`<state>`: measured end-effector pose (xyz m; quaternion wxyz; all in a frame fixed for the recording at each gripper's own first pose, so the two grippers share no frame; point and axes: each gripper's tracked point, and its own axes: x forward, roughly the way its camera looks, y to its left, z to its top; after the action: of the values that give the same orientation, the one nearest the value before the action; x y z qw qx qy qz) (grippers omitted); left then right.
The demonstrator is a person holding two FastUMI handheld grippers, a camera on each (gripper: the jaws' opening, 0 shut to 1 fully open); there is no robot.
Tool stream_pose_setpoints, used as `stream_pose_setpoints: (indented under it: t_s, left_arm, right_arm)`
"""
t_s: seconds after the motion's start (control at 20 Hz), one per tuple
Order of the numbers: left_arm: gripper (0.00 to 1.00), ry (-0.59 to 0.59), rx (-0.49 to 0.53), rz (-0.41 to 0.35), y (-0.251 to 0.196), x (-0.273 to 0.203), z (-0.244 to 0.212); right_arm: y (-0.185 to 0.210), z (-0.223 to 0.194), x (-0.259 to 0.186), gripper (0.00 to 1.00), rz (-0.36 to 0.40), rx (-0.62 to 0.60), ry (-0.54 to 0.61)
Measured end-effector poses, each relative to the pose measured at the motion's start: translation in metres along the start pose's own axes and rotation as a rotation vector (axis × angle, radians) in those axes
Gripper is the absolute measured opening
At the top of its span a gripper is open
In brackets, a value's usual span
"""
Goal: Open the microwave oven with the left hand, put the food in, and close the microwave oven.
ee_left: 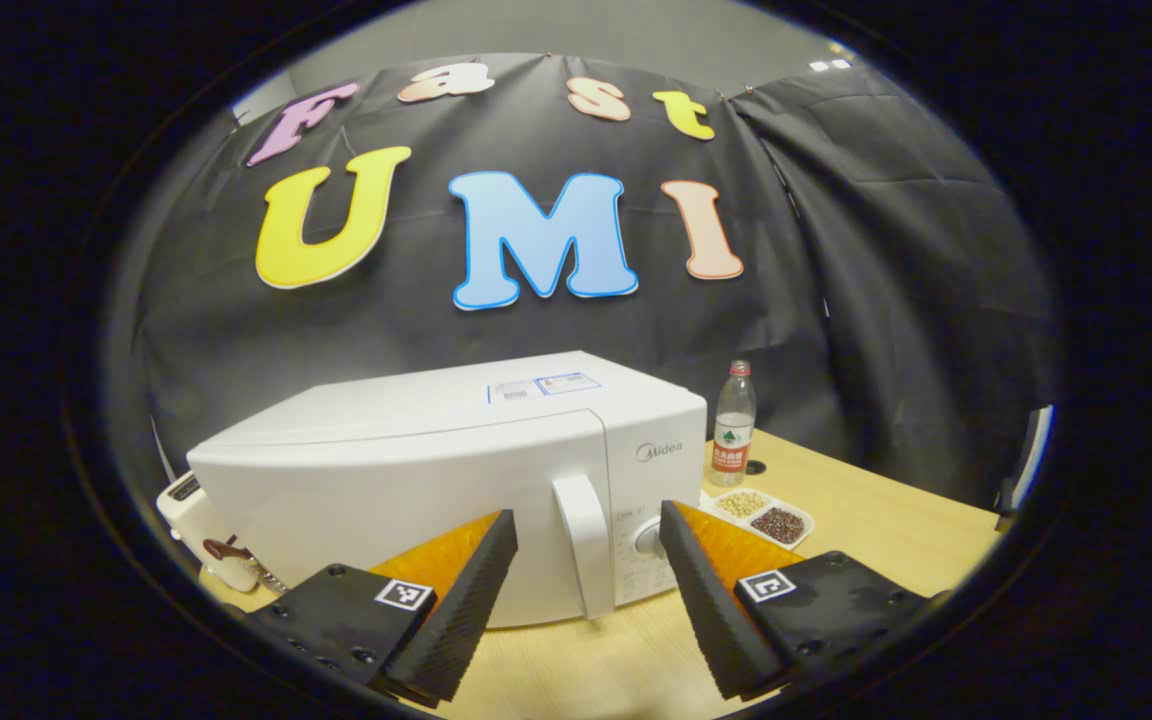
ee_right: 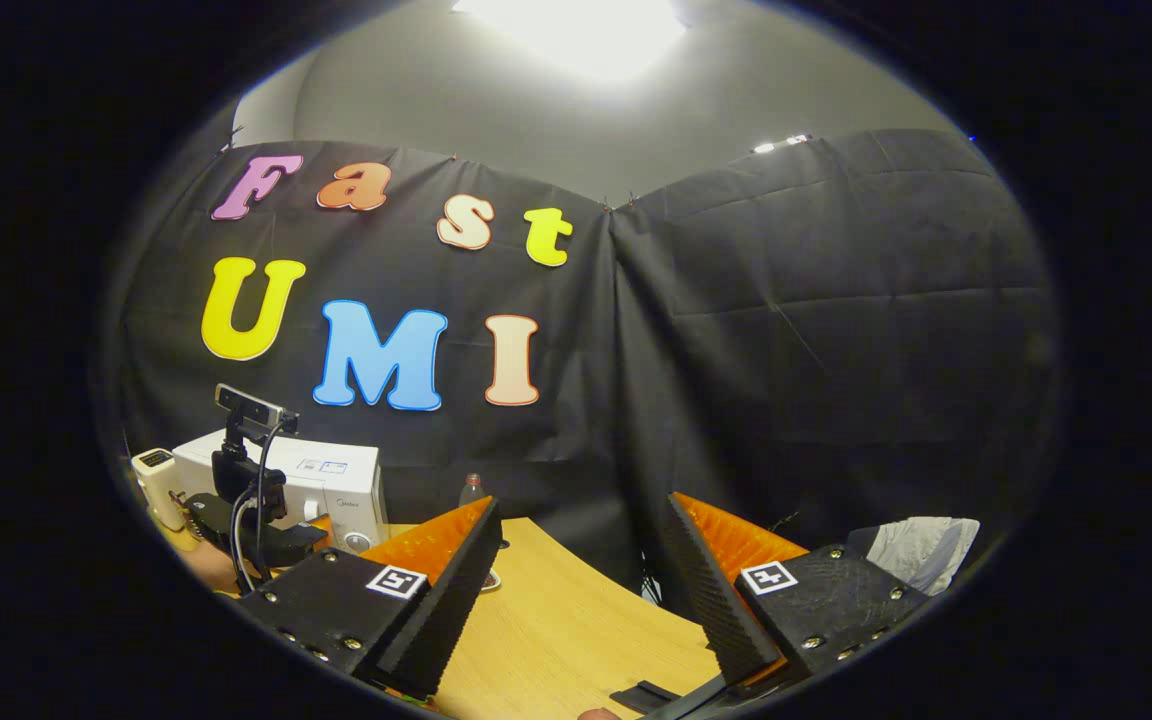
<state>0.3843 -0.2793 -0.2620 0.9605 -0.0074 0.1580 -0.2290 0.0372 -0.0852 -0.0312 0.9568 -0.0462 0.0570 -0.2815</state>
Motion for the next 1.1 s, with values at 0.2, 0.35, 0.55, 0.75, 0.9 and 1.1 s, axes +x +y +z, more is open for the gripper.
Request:
stream_pose_setpoints:
  t_s: [0.2,0.35,0.55,0.75,0.9,1.1]
  left_arm:
    - [0.95,0.054,-0.004,0.008,0.001,0.016,-0.021]
    - [0.85,0.063,0.004,0.006,-0.001,0.023,-0.027]
    - [0.57,0.050,0.025,0.005,-0.004,0.028,-0.024]
    - [0.41,0.039,0.028,0.022,-0.003,0.027,-0.020]
    - [0.33,0.033,-0.005,0.015,-0.004,0.028,-0.019]
    - [0.24,0.035,-0.016,0.020,-0.004,0.026,-0.020]
  right_arm:
    - [-0.005,-0.007,-0.001,0.98,-0.018,-0.016,0.021]
    - [-0.008,-0.011,-0.003,0.99,-0.031,-0.018,0.036]
    - [-0.010,-0.014,-0.006,0.98,-0.042,-0.027,0.045]
    - [-0.013,-0.013,-0.010,0.99,-0.049,-0.039,0.042]
    - [-0.015,-0.014,-0.012,0.98,-0.050,-0.045,0.041]
    - [-0.016,-0.015,-0.014,0.99,-0.037,-0.046,0.046]
